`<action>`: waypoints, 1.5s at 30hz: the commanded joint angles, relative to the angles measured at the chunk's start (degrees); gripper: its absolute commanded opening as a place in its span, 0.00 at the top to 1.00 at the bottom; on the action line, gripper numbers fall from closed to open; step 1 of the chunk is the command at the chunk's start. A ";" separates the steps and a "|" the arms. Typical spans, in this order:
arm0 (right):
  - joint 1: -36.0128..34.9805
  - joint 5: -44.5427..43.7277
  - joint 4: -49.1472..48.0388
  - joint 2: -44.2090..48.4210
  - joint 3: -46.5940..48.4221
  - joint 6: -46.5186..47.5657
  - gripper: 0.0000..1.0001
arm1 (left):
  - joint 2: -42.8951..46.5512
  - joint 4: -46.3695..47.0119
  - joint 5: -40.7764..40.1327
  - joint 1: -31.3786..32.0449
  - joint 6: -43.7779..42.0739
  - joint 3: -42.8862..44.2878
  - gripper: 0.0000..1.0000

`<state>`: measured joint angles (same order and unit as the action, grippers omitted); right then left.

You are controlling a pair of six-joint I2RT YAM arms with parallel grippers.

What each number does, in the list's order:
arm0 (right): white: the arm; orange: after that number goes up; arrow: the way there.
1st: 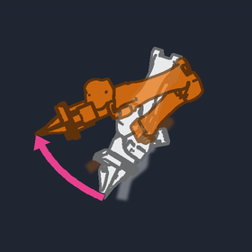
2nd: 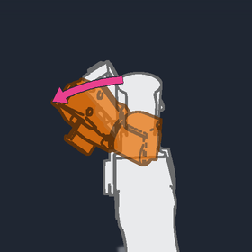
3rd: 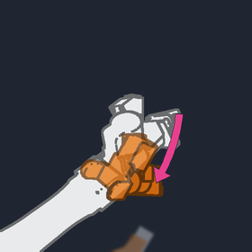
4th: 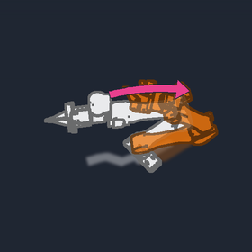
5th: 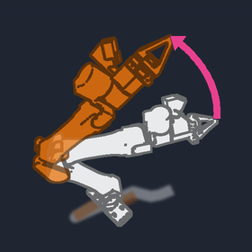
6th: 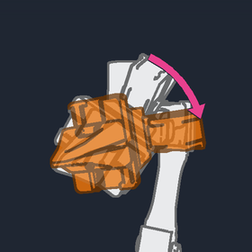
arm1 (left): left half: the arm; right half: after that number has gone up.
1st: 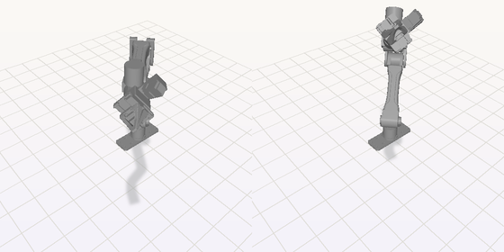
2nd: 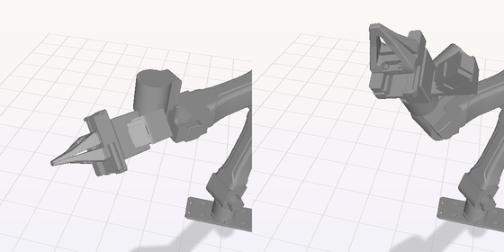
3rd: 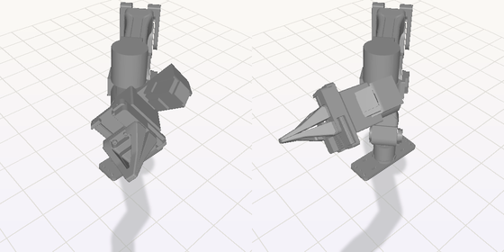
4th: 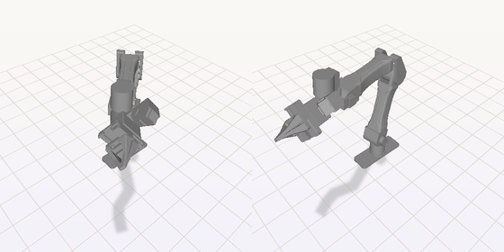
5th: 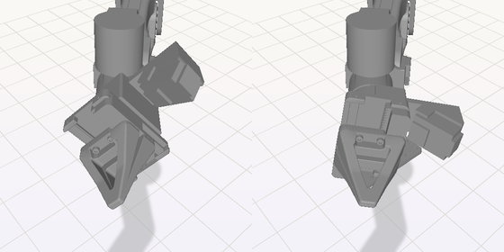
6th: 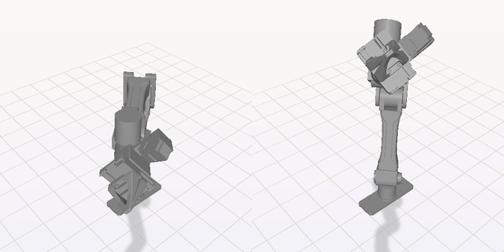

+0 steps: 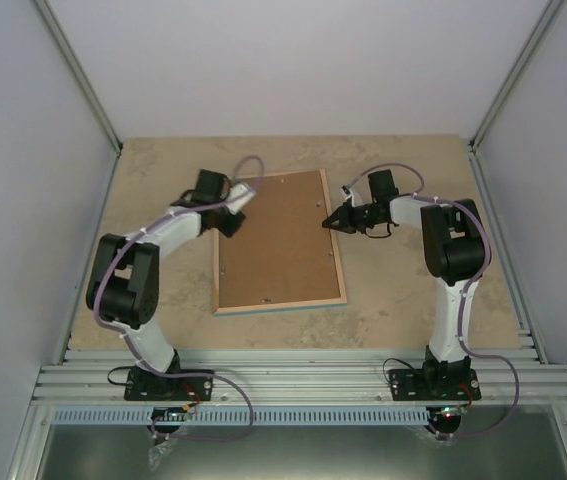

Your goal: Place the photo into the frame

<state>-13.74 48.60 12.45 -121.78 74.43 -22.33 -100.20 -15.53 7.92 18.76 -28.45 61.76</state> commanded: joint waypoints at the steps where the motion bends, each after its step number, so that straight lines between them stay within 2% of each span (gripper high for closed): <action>1: -0.55 -4.89 -0.14 -1.21 -1.44 2.21 1.00 | 2.84 -0.96 -5.88 -14.06 8.39 3.91 1.00; 4: -0.41 -4.44 -0.19 -0.86 -1.61 2.21 0.99 | 1.19 -1.66 -14.74 -25.51 8.21 6.56 0.98; 6: -0.42 -4.04 -0.53 -0.54 -1.94 2.28 1.00 | -0.99 -1.76 -20.84 -30.86 6.50 8.99 0.72; 8: -0.41 -3.40 -0.79 -0.25 -2.37 2.05 0.97 | -1.37 -3.23 -18.76 -34.40 5.95 10.81 0.57; 10: -0.41 -3.15 -0.96 0.17 -2.53 2.25 0.91 | -0.22 -4.10 -15.53 -34.88 5.97 10.77 0.48; 14: -0.41 -3.90 -0.40 1.15 -2.37 3.17 0.68 | 0.70 -6.42 -5.78 -34.46 9.53 11.81 0.36; 17: -0.41 -4.70 0.21 2.50 -2.16 4.07 0.56 | 1.15 -6.37 -4.01 -31.13 9.56 10.67 0.34; 25: -0.50 -8.31 3.89 6.09 0.83 8.89 0.37 | 3.67 -4.69 -1.51 -22.91 10.76 7.44 0.33; 29: -0.41 -12.68 6.58 7.92 2.16 11.92 0.29 | 2.56 -4.35 -1.24 -21.67 11.59 7.37 0.33; 32: -0.42 -14.42 7.83 9.09 2.28 13.82 0.29 | 1.81 -4.24 0.37 -21.71 12.22 7.42 0.33; 35: -0.39 -14.69 8.54 8.62 2.69 14.63 0.34 | 1.23 -4.45 2.61 -21.52 12.81 7.27 0.33; 41: -1.43 -12.63 7.75 6.98 3.77 15.18 0.51 | 0.16 -4.79 6.67 -20.60 14.90 6.04 0.35; 45: -3.54 -12.56 6.63 6.41 4.07 17.45 0.55 | -0.91 -4.60 8.85 -19.77 16.47 3.93 0.36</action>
<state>-15.16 36.14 19.75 -114.17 76.84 -7.73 -99.70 -20.49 12.86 -1.91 -14.24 67.77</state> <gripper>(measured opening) 0.456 0.642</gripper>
